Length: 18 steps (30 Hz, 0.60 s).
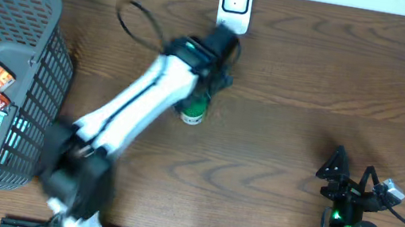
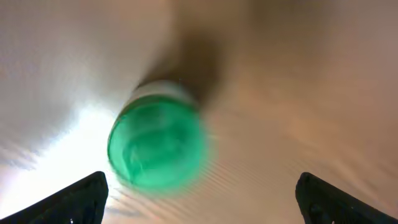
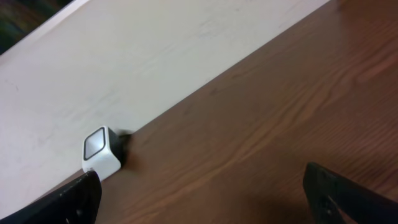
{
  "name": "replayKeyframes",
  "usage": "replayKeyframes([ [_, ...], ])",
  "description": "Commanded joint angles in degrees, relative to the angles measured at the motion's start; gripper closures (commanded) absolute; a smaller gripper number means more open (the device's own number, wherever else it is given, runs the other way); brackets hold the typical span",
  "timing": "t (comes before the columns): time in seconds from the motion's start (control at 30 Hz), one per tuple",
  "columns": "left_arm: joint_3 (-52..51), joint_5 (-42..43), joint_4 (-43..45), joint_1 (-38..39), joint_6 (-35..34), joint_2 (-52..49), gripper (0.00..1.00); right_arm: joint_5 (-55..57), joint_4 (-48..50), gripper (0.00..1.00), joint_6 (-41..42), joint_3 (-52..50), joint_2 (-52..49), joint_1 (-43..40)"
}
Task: Scan the item barcode
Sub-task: 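Carry the bottle with the left gripper and set it on the table, then reach the left gripper into the basket and grasp the Kleenex pack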
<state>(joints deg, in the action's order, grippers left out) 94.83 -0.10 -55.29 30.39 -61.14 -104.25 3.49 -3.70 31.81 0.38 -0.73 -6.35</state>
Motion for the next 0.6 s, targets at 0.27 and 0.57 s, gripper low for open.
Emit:
replayKeyframes([
  [0.27,12.9,-17.9,-16.3,-30.5,25.3,27.2,0.03,0.5,-0.2,0.01,-0.7,-0.1,0.1,0.4],
  [0.57,11.9,-4.7,-20.8,-65.7,32.3,16.2,0.01,0.5,-0.2,0.01,-0.7,-0.1,0.1,0.4],
])
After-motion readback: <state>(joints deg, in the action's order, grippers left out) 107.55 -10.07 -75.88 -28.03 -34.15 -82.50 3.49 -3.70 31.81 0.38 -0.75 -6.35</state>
